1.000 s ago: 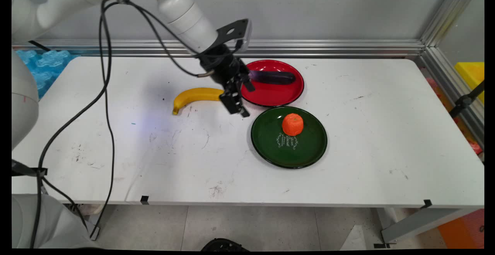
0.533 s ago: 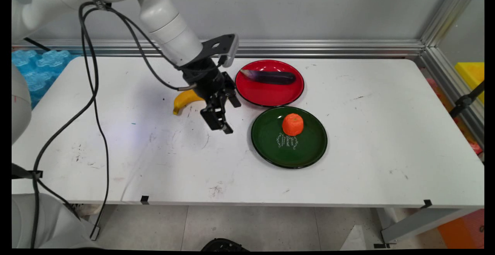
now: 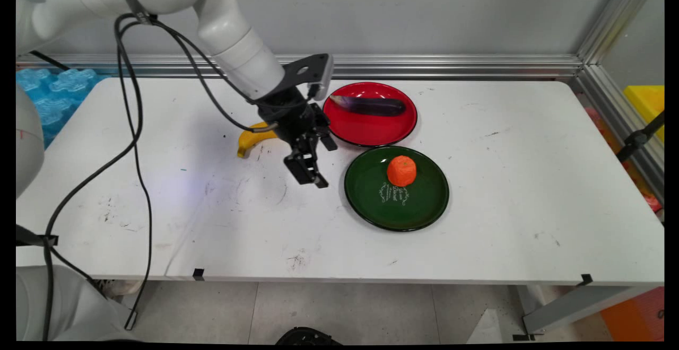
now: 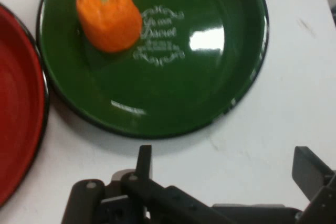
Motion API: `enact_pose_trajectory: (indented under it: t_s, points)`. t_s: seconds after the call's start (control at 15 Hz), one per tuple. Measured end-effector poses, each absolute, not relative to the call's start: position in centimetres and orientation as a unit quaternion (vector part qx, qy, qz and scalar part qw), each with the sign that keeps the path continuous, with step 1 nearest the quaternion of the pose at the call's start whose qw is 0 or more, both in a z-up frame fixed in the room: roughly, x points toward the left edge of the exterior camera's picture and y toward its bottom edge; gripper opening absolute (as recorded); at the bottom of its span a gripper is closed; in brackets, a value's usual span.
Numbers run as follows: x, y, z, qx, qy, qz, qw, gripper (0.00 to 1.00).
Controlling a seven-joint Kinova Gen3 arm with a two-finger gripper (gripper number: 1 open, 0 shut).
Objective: Pick up the mandarin from the green plate
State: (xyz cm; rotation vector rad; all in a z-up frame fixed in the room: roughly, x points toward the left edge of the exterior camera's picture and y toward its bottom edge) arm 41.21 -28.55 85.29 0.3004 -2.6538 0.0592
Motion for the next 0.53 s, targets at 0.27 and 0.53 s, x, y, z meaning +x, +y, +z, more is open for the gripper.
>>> enact_pose_trajectory:
  t_s: [0.27, 0.53]
  points:
    - [38.8, -30.0, 84.3, 0.113, -0.960, 0.044, 0.251, 1.00]
    - [37.3, -31.6, 83.1, 0.116, -0.956, 0.062, 0.261, 1.00]
